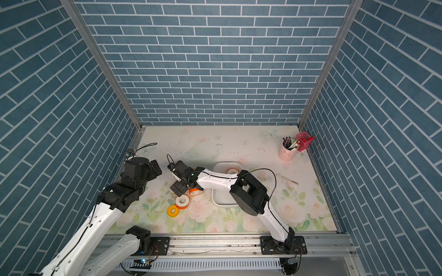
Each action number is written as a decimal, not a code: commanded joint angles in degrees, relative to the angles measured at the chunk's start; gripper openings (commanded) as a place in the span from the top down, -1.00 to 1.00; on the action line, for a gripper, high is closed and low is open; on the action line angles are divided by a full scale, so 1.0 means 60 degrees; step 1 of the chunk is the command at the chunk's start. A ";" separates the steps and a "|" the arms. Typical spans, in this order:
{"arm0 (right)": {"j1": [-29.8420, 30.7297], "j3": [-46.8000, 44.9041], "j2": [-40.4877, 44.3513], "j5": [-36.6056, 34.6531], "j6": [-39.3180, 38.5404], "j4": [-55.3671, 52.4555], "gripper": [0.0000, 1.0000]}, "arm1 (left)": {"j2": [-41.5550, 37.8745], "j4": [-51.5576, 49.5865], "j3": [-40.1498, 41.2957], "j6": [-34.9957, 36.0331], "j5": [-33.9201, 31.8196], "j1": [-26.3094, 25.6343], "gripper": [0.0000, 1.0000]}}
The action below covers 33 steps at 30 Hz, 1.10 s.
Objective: Put the sealing tape into the storage box
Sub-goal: Pick up the sealing tape at the center of the board.
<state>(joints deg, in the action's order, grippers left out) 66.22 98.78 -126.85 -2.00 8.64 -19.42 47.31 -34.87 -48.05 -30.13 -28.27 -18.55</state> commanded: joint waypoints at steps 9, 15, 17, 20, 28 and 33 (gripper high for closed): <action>-0.0002 -0.0045 0.0269 -0.0196 -0.0293 -0.0066 -0.95 | 0.0024 0.0025 0.0084 0.0100 0.0006 0.0092 -1.00; -0.0064 -0.0129 0.0353 -0.0020 -0.0269 -0.0091 -0.95 | 0.0036 0.0035 0.0099 0.0107 0.0012 0.0094 -0.99; -0.0065 -0.0142 0.0323 0.0109 -0.0257 -0.0212 -0.95 | 0.0049 0.0022 0.0095 0.0107 0.0025 0.0112 -1.00; -0.0068 -0.0321 0.0352 0.0233 -0.0246 -0.0226 -0.94 | 0.0069 0.0022 0.0090 0.0100 0.0018 0.0100 -1.00; -0.0065 -0.0568 0.0397 0.0415 -0.0224 -0.0109 -0.75 | 0.0054 0.0026 0.0093 0.0100 0.0030 0.0092 -1.00; -0.0064 -0.0568 0.0525 0.0373 -0.0216 0.0056 -0.63 | 0.0036 0.0026 0.0099 0.0101 0.0010 0.0103 -1.00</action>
<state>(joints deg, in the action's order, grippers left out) 65.82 95.81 -126.50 -0.21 8.47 -19.25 47.64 -34.85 -47.99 -30.11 -28.16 -18.37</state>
